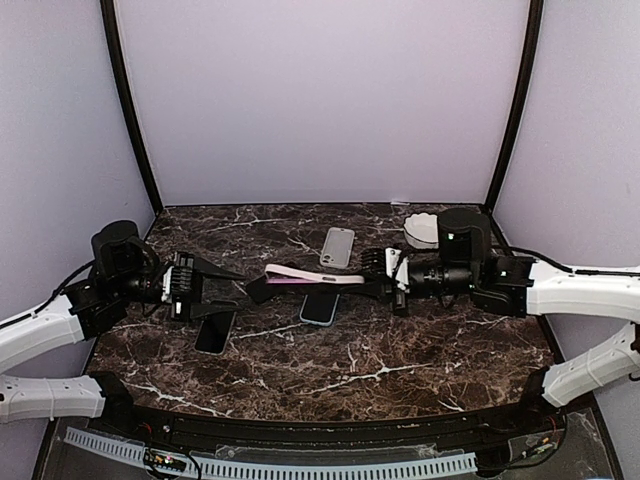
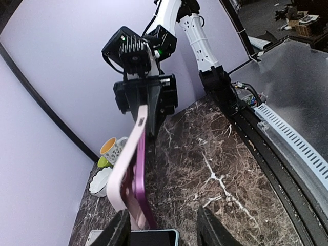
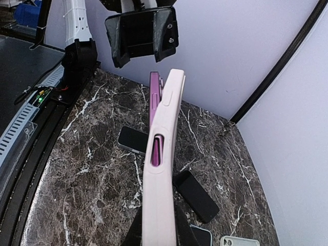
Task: Take the phone out of the phone case
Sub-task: Pass from the right arm to the left
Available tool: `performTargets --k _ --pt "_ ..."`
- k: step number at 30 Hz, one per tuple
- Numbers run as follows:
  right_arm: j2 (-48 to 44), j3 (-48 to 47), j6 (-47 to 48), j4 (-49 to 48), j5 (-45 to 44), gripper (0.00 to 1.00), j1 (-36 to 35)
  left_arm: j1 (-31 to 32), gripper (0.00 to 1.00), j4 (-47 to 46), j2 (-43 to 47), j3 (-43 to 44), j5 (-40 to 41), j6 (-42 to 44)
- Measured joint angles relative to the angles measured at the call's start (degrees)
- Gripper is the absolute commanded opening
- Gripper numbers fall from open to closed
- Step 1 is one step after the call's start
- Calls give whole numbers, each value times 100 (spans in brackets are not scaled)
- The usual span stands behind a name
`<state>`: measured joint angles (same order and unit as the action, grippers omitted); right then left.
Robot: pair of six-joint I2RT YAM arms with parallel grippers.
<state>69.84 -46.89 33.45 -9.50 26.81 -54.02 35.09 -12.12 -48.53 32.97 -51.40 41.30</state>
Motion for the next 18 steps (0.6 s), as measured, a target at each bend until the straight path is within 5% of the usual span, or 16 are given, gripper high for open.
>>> performTargets --k 18 --pt "496 -203 402 -39 -138 0 -262 120 36 -564 -271 -13 -645 -699"
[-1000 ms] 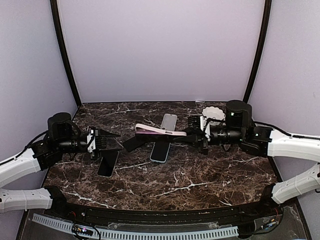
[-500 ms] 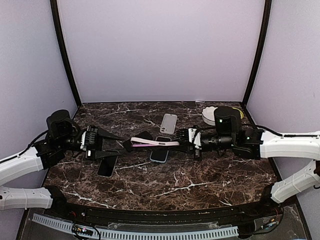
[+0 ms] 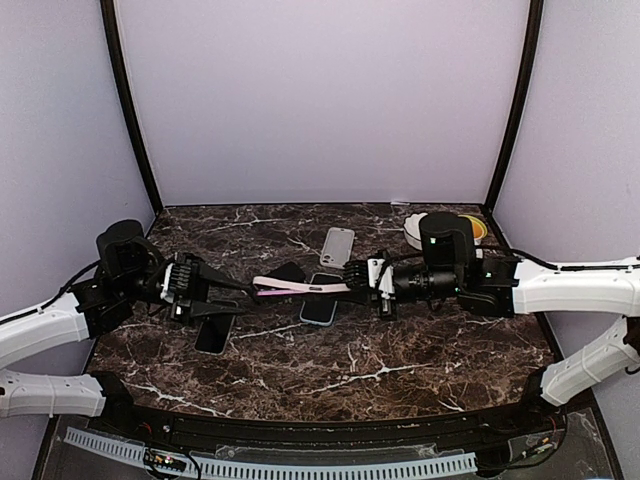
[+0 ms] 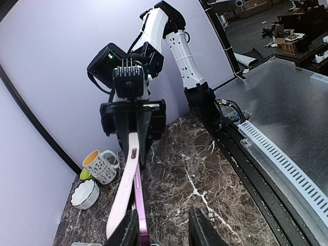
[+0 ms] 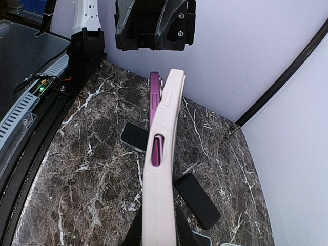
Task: Take the phone out of the phone case
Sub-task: Pass from the right arm to the left
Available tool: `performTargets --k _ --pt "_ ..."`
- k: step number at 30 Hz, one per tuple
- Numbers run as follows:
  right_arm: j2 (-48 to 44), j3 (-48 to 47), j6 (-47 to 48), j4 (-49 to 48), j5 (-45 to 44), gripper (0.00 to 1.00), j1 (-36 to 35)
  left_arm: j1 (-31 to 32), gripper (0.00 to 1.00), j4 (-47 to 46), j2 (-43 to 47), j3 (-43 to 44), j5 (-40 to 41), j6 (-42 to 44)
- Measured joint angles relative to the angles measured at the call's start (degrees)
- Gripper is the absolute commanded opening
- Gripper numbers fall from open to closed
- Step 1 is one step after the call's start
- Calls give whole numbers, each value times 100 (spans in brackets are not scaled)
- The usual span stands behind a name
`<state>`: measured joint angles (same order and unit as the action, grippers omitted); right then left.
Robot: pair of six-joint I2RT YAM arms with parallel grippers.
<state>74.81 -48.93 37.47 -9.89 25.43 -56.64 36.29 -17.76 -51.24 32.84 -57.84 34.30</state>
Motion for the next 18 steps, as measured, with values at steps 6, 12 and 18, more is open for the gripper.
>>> performTargets --k 6,12,18 --pt "0 -4 -11 -4 22 0 -4 37 36 136 -122 0 245 96" --pt "0 -15 -42 -28 33 0 -66 72 37 133 -199 0 476 107" --pt "0 -20 -94 -50 31 0 -87 122 34 133 -306 0 566 107"
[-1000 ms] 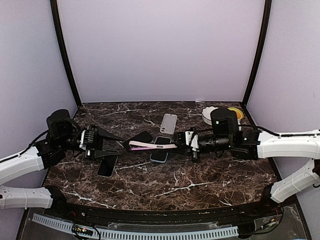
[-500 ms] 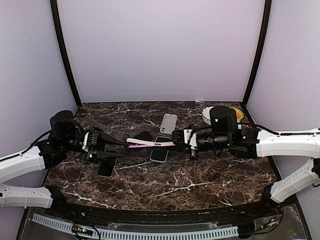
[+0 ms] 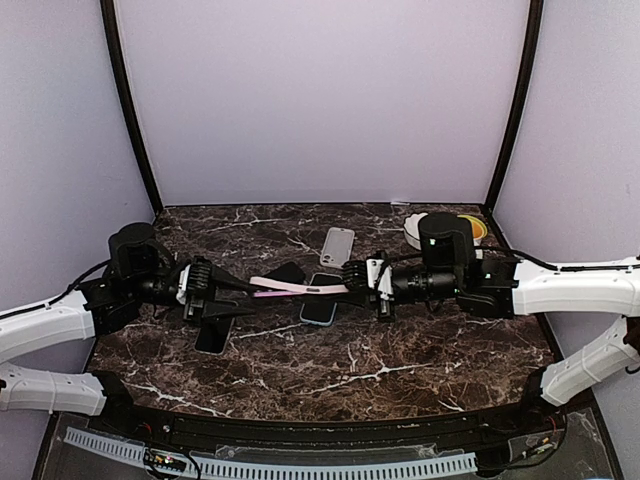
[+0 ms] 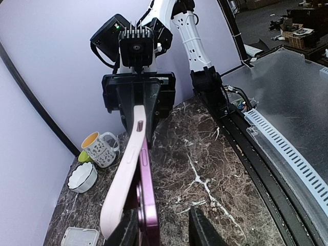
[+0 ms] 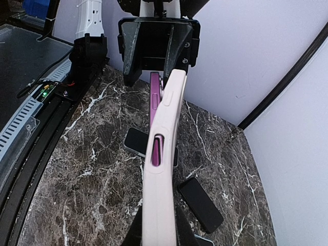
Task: Take the phone out of the phone case
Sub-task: Pass from the right arm to the left, then remove the phone case from the phone.
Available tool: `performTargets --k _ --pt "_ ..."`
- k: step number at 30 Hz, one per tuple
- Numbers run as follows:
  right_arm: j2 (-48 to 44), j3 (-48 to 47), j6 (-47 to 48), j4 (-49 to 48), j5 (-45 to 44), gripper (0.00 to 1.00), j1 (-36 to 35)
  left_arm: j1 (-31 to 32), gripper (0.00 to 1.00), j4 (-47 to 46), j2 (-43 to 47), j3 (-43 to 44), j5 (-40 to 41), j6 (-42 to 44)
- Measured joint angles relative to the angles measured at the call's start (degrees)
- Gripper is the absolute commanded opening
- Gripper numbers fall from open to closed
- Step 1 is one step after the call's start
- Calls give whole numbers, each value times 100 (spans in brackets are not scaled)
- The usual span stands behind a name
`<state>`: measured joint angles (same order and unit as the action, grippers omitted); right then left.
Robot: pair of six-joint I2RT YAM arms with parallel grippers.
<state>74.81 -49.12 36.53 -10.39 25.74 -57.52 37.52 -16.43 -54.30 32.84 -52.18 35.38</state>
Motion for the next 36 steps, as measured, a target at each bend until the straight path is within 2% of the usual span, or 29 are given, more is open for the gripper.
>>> performTargets --k 8,12,15,16,17,18,20,22,23,31,36 --pt "153 -59 -153 -157 -4 0 -83 37 22 -15 -50 0 181 -11" --pt "251 -59 -284 -286 -11 0 -118 57 12 -33 -105 0 341 -44" --pt "306 -59 -378 -365 -87 0 -127 63 1 -48 -118 0 516 -94" --pt "313 -59 -411 -382 -118 0 -127 63 0 -57 -118 0 562 -103" --pt "313 -59 -428 -387 -129 4 -127 66 0 -59 -118 0 597 -122" --pt "313 -59 -455 -387 -140 15 -127 66 0 -55 -118 0 645 -131" --pt "313 -59 -498 -378 -203 55 -131 72 0 -55 -118 0 702 -125" --pt "310 -59 -579 -433 -232 91 -157 116 0 -9 -120 0 791 -55" --pt "295 -59 -581 -459 -243 97 -190 140 0 48 -131 0 859 -17" --pt "245 -216 -866 -131 -511 99 -313 273 0 592 -258 0 1204 435" --pt "647 -955 -1434 258 -614 98 -350 479 0 1014 -579 61 1370 682"
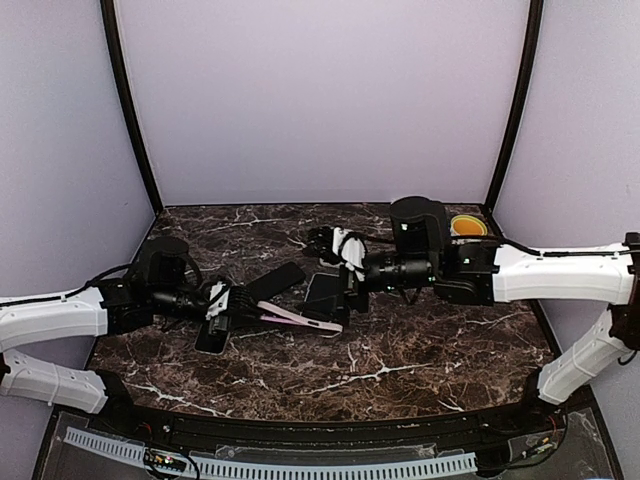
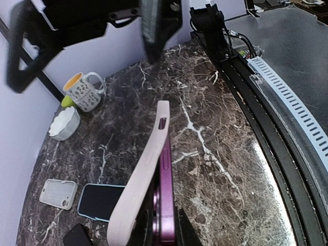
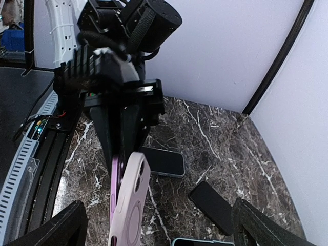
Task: Take the phone out of the phone case
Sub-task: Remove the phone case from the phone.
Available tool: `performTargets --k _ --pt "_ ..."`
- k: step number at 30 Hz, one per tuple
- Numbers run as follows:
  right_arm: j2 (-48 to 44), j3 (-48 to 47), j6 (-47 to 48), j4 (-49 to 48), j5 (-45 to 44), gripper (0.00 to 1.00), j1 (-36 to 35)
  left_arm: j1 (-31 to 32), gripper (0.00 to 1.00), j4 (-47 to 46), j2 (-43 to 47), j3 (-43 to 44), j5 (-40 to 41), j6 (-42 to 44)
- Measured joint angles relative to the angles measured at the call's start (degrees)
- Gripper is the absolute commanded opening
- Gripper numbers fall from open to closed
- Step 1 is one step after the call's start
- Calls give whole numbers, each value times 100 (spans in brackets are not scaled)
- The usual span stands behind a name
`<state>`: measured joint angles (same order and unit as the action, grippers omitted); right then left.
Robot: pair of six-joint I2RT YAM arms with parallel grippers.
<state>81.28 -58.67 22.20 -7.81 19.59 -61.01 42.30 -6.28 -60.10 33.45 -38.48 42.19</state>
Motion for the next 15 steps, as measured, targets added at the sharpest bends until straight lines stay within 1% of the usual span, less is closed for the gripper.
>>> performTargets --k 3,7,11,15 --pt "433 -647 -413 483 -144 99 -57 85 0 243 -157 59 61 116" --pt "977 -1401 -608 1268 -321 99 -243 122 0 345 -164 79 114 219" --pt "1246 -1683 -691 1801 -468 99 -498 136 0 365 -164 129 153 271" --pt "1392 -1790 -804 2074 -638 97 -610 138 0 391 -164 131 170 323"
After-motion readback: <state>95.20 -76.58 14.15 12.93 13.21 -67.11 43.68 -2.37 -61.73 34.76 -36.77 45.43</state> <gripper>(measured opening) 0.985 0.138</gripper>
